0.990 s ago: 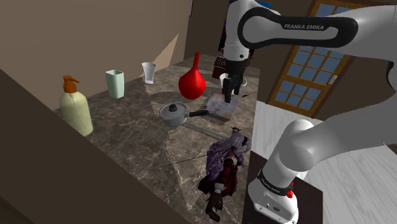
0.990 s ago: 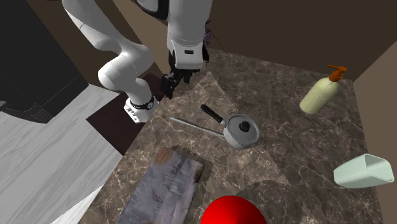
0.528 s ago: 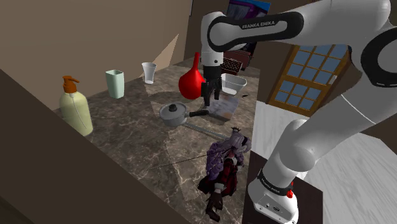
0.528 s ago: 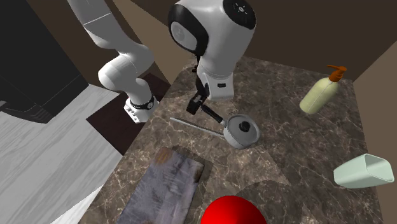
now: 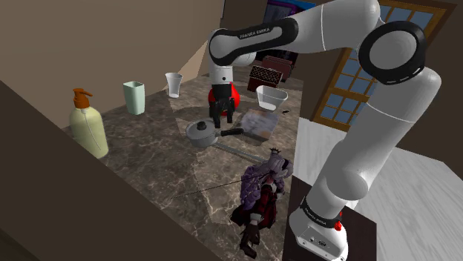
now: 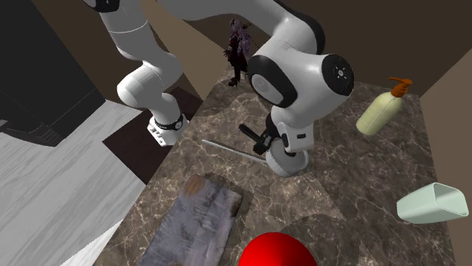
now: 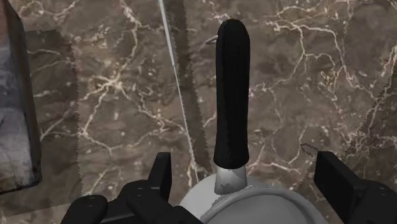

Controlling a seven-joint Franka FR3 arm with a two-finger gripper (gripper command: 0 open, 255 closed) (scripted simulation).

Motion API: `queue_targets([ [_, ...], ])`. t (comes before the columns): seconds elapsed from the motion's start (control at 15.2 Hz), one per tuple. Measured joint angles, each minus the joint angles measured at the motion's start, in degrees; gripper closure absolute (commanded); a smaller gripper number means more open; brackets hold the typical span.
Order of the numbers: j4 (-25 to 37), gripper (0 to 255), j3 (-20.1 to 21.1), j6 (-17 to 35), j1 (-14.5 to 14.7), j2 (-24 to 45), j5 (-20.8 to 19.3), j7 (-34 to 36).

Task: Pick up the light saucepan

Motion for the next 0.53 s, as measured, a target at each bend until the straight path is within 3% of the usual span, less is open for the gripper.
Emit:
queue_targets([
  [0.53, -2.04, 0, 0.16, 5.22, 0.17, 3.66, 0.70, -0.72],
])
